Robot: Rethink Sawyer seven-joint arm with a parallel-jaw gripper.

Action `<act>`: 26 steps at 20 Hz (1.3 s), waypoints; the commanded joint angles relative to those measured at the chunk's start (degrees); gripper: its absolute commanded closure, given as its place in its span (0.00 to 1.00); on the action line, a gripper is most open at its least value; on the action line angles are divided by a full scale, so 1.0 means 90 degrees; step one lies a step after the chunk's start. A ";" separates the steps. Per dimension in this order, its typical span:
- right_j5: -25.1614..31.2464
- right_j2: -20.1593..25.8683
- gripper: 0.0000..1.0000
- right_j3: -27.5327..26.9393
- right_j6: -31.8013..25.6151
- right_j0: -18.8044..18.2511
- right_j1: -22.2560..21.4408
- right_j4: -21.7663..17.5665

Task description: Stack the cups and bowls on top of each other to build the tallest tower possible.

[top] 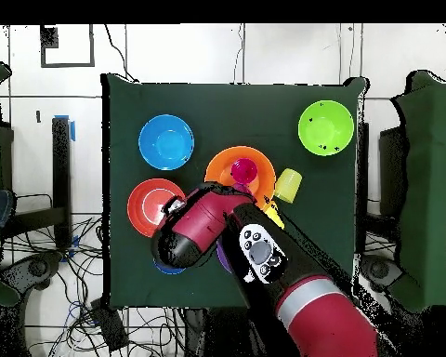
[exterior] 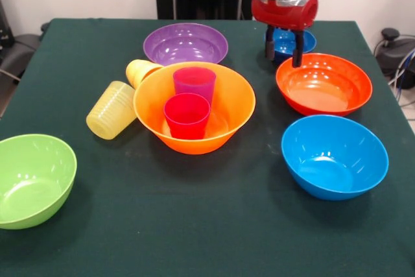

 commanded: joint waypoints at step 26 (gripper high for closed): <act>-0.1586 0.0820 0.00 0.0352 -0.0278 -0.1025 0.1331 -0.1440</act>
